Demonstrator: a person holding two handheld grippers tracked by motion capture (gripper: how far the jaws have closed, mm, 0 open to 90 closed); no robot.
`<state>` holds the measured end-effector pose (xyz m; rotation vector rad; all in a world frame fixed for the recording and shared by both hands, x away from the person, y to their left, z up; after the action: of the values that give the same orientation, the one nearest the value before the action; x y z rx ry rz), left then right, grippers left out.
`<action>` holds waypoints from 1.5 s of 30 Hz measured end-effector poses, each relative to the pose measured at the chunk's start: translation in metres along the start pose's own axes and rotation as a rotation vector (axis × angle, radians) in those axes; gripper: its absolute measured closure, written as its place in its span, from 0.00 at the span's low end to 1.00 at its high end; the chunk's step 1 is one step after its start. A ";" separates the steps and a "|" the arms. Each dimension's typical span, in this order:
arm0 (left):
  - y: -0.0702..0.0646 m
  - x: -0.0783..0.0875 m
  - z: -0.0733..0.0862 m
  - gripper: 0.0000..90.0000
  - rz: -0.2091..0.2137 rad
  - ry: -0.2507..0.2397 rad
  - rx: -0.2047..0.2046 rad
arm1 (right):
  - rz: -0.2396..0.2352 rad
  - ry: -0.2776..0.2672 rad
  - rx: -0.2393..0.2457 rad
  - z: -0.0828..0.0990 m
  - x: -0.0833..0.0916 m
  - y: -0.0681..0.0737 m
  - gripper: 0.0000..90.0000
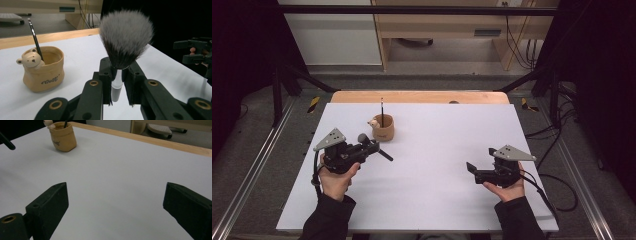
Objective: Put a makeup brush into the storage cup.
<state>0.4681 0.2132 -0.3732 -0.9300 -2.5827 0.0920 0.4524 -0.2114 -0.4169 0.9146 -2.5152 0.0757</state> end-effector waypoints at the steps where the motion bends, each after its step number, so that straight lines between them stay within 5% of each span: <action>1: 0.000 0.000 -0.001 0.85 0.000 0.000 -0.002 | 0.003 0.000 0.002 0.000 0.000 -0.001 0.07; 24: 0.007 -0.001 -0.006 0.85 -0.019 0.004 0.000 | 0.046 0.003 -0.024 0.004 0.004 -0.012 0.07; 45: 0.011 -0.010 -0.019 0.85 -0.030 0.005 -0.024 | 0.028 -0.009 -0.012 0.003 0.004 -0.012 0.07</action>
<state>0.4891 0.2137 -0.3612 -0.8983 -2.5973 0.0508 0.4559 -0.2235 -0.4195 0.8774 -2.5341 0.0647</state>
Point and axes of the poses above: each handheld gripper's, and its own axes: x roughly backward along the jaws, z roughly out of its underside, y roughly to its left, the point moved 2 cm from there along -x, roughly forward along the jaws, and after that the axes turned 7 degrees about -z, right-handed, at the moved point
